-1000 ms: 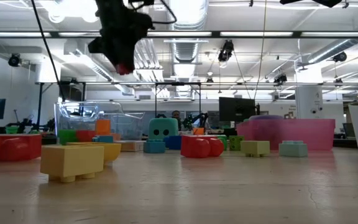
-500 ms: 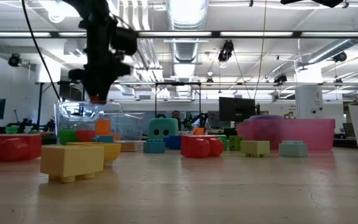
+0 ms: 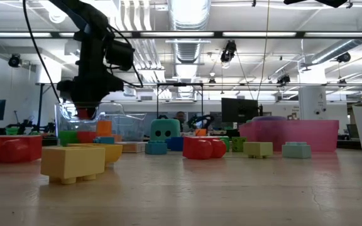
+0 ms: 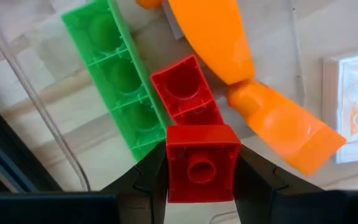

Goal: Pick & Place Toys
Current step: Put the red game piece into the transparent bin

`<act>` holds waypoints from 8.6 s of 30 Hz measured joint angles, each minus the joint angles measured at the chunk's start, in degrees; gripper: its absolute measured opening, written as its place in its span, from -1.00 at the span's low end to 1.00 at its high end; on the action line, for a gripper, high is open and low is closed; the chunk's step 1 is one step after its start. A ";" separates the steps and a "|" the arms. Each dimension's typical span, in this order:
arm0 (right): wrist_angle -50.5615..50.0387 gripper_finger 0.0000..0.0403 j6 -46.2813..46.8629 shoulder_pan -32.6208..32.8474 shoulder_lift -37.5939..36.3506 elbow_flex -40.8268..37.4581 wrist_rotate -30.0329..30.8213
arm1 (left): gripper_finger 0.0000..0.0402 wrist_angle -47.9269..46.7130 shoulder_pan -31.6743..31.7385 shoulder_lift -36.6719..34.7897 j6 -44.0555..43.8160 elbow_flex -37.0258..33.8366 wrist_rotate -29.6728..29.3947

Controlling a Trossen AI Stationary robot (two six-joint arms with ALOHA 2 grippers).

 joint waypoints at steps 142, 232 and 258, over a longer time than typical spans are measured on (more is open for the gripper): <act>7.58 0.91 -4.92 0.03 0.02 -0.13 -3.13 | 0.68 8.16 -54.86 6.69 6.49 -1.81 2.35; 7.82 0.91 3.46 -0.01 4.15 -0.07 8.87 | -0.22 3.86 -2.42 -7.48 -7.30 7.34 -8.51; 7.89 0.91 6.51 -4.10 4.15 -0.11 10.46 | -0.22 5.78 5.75 0.44 -4.33 0.46 -1.13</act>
